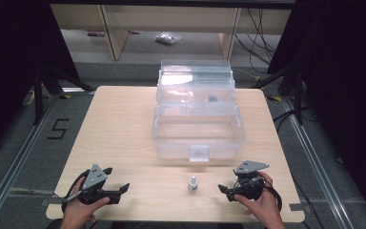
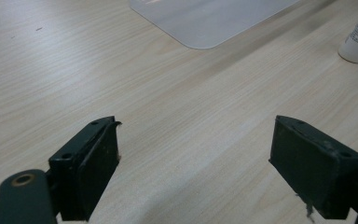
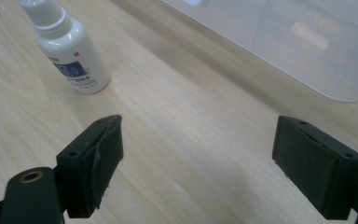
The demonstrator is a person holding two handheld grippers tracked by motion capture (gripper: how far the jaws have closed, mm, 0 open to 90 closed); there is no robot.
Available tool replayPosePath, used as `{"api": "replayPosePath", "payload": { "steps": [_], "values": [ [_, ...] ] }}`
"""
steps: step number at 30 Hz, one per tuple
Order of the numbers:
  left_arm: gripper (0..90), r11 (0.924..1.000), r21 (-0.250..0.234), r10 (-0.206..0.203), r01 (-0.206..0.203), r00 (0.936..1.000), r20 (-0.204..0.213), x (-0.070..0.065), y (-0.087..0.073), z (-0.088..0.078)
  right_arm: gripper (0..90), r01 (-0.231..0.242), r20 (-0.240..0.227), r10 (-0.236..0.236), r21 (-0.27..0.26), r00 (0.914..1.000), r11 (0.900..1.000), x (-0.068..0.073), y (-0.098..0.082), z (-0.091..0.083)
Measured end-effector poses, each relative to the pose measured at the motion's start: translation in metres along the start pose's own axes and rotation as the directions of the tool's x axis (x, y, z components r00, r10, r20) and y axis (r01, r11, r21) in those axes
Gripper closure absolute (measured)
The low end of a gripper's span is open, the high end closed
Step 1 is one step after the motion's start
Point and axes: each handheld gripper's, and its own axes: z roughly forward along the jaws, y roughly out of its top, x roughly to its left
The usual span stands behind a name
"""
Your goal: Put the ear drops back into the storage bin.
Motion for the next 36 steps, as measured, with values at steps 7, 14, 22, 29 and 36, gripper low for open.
{"api": "replayPosePath", "payload": {
  "steps": [7,14,22,29,36],
  "values": [
    [14.9,1.0000,0.000,-0.002,0.002,1.0000,-0.001,0.000,0.000,0.000,17.1,0.016,-0.014,-0.016,0.002,0.9998,1.000,0.004,0.003,0.001],
    [14.9,1.0000,0.001,0.000,0.000,1.0000,-0.002,0.000,0.000,0.000,17.5,0.039,-0.029,-0.039,0.004,0.9988,0.999,0.010,0.009,0.002],
    [14.9,1.0000,0.001,-0.001,0.001,1.0000,-0.004,0.000,0.000,0.000,18.9,0.101,-0.073,-0.098,0.034,0.9925,0.994,0.019,0.019,0.005],
    [14.9,1.0000,-0.004,-0.005,0.005,1.0000,-0.002,0.000,0.000,0.000,21.8,0.183,-0.114,-0.176,0.051,0.9778,0.982,0.032,0.030,0.010],
    [14.9,1.0000,-0.001,-0.001,0.001,1.0000,-0.003,0.001,0.000,0.000,24.3,0.232,-0.134,-0.218,0.093,0.9667,0.968,0.043,0.045,0.016]
  ]
}}
